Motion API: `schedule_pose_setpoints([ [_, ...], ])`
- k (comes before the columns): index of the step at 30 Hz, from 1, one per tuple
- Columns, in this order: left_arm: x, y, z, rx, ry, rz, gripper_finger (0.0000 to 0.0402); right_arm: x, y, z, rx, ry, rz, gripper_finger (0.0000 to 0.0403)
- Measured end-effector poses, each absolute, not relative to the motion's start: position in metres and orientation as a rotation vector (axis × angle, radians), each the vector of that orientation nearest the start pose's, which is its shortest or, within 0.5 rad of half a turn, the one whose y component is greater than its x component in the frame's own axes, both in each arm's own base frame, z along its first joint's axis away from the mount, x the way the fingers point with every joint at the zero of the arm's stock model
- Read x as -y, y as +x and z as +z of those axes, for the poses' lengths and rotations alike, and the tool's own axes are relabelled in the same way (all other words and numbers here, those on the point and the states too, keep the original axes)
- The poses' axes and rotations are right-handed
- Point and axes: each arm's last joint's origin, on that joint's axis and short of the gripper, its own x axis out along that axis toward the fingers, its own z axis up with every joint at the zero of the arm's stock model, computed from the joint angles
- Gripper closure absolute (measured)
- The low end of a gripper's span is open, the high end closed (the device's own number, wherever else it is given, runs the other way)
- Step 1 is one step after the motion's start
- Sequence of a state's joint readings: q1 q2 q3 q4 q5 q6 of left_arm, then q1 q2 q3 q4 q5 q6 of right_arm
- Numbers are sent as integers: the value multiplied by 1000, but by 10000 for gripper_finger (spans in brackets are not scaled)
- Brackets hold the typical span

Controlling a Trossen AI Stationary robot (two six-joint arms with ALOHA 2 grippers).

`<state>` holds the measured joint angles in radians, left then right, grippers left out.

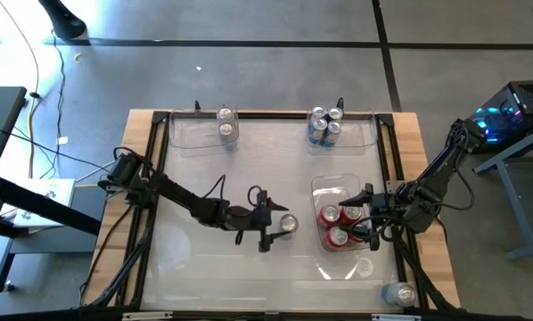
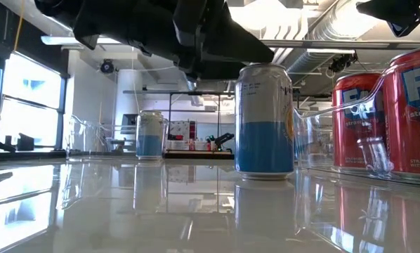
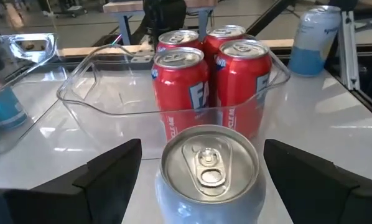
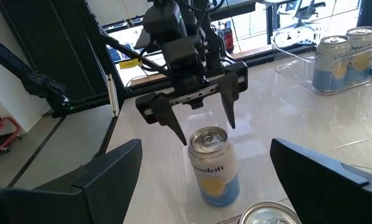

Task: Sort soda cans
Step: Put the top white soda can into the top left transparent bin

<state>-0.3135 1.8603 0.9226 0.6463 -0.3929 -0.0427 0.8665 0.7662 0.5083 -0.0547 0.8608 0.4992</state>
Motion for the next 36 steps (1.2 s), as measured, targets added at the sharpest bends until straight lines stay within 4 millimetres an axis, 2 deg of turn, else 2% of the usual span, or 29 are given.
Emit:
schedule_pose_setpoints([
  [17,111,362,165,-288,12,105,69,-111,123,255,-198,259,-44,53],
  [25,116,370,143,-318,66,136,69,-111,123,255,-200,264,-40,53],
  [36,120,383,148,-283,7,157,69,-112,123,254,-219,275,-22,53],
])
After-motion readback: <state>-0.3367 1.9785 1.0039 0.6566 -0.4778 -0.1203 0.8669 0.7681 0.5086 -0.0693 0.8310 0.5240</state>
